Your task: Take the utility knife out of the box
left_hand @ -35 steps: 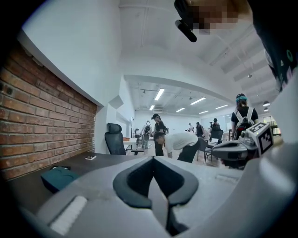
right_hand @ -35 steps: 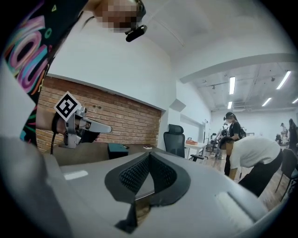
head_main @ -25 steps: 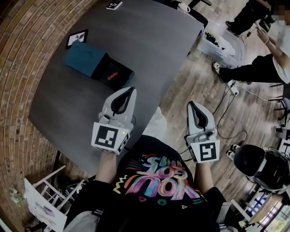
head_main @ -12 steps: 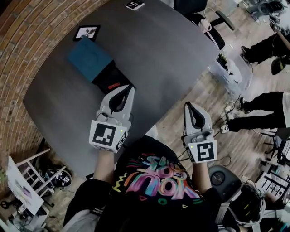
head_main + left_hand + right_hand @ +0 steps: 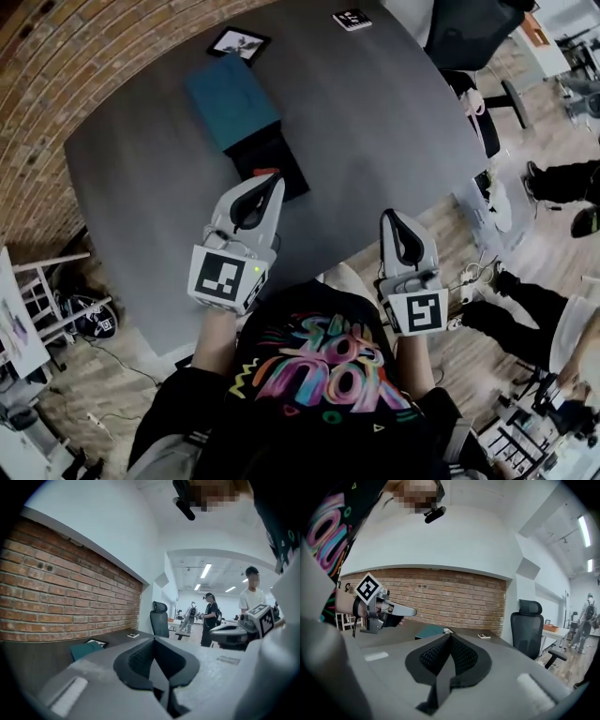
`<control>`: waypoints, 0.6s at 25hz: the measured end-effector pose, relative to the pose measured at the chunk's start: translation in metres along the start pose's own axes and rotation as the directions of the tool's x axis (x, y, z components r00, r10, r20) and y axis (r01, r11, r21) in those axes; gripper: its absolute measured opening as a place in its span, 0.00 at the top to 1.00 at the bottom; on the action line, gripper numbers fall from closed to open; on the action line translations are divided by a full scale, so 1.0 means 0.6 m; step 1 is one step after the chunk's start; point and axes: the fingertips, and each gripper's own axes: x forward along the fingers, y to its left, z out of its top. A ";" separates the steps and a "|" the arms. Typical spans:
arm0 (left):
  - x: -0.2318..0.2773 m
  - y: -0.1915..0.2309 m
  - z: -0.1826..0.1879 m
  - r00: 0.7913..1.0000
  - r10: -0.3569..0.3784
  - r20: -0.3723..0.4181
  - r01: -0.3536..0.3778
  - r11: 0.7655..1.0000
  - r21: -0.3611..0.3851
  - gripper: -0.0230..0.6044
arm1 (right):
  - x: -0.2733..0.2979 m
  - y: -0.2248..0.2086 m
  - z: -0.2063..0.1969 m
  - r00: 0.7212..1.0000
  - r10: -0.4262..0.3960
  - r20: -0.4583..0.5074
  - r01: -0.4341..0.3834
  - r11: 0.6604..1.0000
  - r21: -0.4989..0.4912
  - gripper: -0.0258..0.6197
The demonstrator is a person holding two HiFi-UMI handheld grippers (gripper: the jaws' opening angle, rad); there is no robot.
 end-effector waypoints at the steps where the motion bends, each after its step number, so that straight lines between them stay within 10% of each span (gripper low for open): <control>1: -0.003 0.010 -0.001 1.000 0.023 -0.006 -0.023 1.000 -0.005 0.96 | 0.011 -0.001 0.000 1.000 0.016 -0.005 -0.016 1.000 -0.003 0.96; 15: -0.006 0.093 0.011 0.948 0.319 -0.021 -0.319 0.948 -0.013 0.96 | 0.168 -0.027 0.019 0.954 0.300 0.005 -0.300 0.953 -0.029 0.96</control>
